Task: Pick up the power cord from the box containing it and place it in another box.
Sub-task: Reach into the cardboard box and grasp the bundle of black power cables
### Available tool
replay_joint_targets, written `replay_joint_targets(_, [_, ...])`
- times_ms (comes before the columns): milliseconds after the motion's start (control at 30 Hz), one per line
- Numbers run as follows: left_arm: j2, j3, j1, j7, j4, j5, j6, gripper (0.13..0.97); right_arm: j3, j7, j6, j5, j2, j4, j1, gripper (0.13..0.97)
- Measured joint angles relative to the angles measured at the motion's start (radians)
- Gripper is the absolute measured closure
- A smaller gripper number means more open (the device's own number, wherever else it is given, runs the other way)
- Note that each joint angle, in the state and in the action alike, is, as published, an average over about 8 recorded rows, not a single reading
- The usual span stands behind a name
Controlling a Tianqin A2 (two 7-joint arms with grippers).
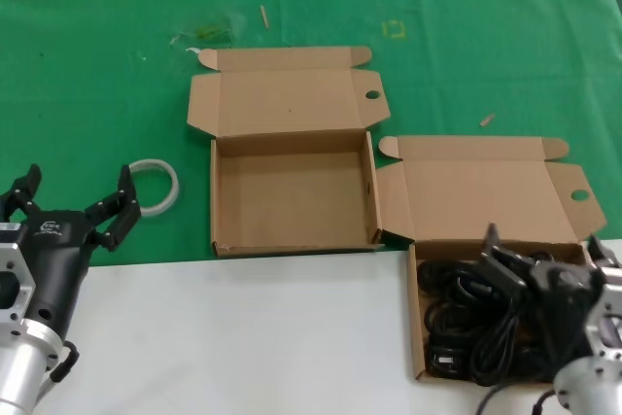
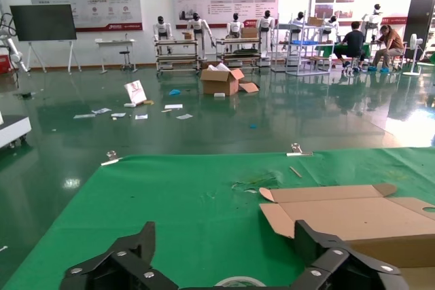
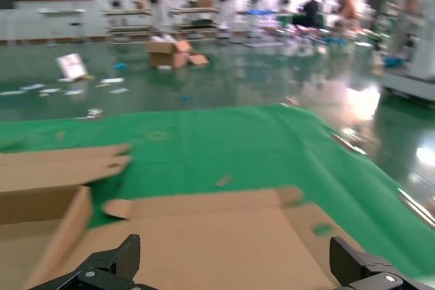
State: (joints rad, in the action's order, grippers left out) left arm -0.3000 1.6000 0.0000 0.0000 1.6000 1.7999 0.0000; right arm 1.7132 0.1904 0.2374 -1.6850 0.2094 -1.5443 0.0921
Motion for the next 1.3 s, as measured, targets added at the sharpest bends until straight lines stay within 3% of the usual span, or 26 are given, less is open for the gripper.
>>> replay_joint_targets(233, [0.0, 0.0, 0.0, 0.0, 0.0, 0.0, 0.0, 0.469, 0.026, 0.284, 0.093, 0.124, 0.014, 0.073, 0.006, 0.129])
replay_joint_targets(367, [0.0, 0.0, 0.0, 0.0, 0.0, 0.0, 0.0, 0.469, 0.044, 0.373, 0.114, 0.153, 0.023, 0.103, -0.001, 0.142])
replay_joint_targets(433, [0.0, 0.0, 0.0, 0.0, 0.0, 0.0, 0.0, 0.523, 0.051, 0.397, 0.117, 0.16, 0.026, 0.112, -0.005, 0.151])
replay_joint_targets(633, [0.0, 0.0, 0.0, 0.0, 0.0, 0.0, 0.0, 0.685, 0.064, 0.433, 0.113, 0.163, 0.028, 0.124, -0.011, 0.189])
replay_joint_targets(933, [0.0, 0.0, 0.0, 0.0, 0.0, 0.0, 0.0, 0.842, 0.068, 0.423, 0.099, 0.141, 0.004, 0.119, -0.003, 0.306])
replay_joint_targets(1300, [0.0, 0.0, 0.0, 0.0, 0.0, 0.0, 0.0, 0.936, 0.055, 0.383, 0.105, 0.122, -0.03, 0.111, 0.011, 0.54])
